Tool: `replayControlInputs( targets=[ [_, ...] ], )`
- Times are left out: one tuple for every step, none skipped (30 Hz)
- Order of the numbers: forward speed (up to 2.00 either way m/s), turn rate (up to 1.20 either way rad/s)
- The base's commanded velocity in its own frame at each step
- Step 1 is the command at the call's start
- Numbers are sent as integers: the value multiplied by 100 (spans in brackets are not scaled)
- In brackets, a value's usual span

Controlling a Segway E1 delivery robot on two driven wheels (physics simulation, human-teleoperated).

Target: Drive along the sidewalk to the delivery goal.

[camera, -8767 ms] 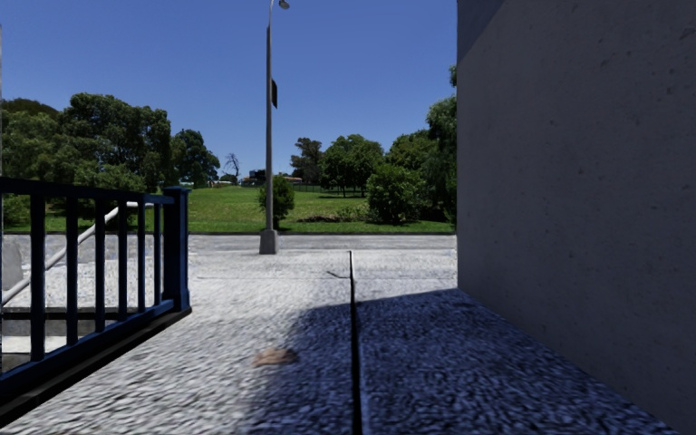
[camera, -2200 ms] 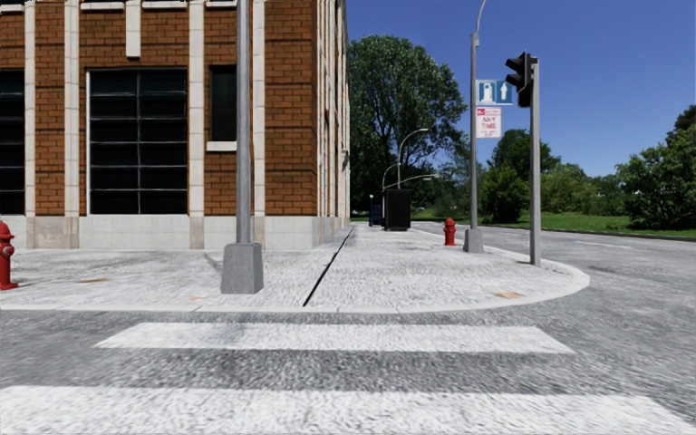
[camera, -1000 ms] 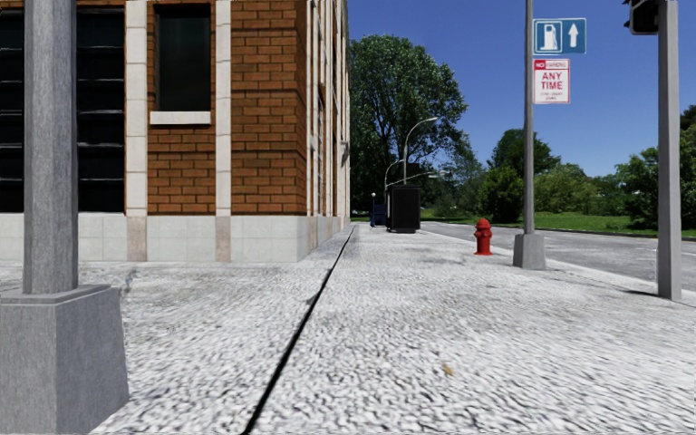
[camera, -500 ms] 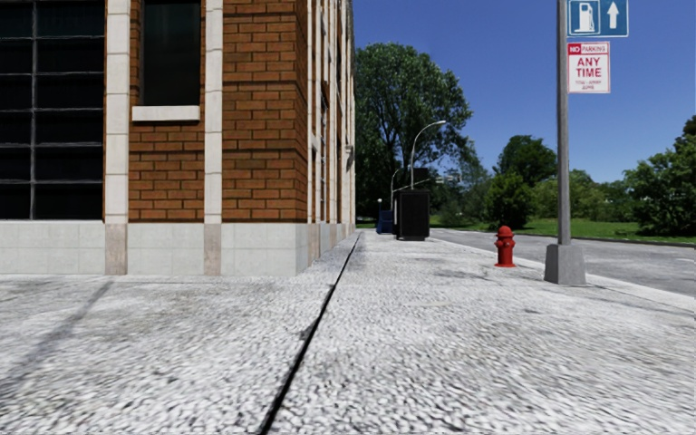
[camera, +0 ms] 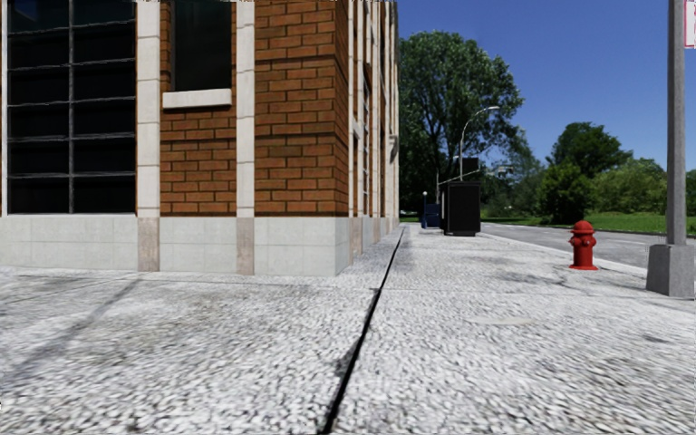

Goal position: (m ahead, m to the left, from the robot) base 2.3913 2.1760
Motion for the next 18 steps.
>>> replayControlInputs(
  targets=[
    [134,57],
    [134,57],
    [134,58],
    [134,58],
    [134,59],
    [134,59],
    [134,59],
    [134,60],
    [134,61],
    [134,63],
    [134,63],
    [134,64],
    [134,65],
    [134,66],
    [134,66],
    [134,66],
    [134,66],
    [134,66]
  ],
)
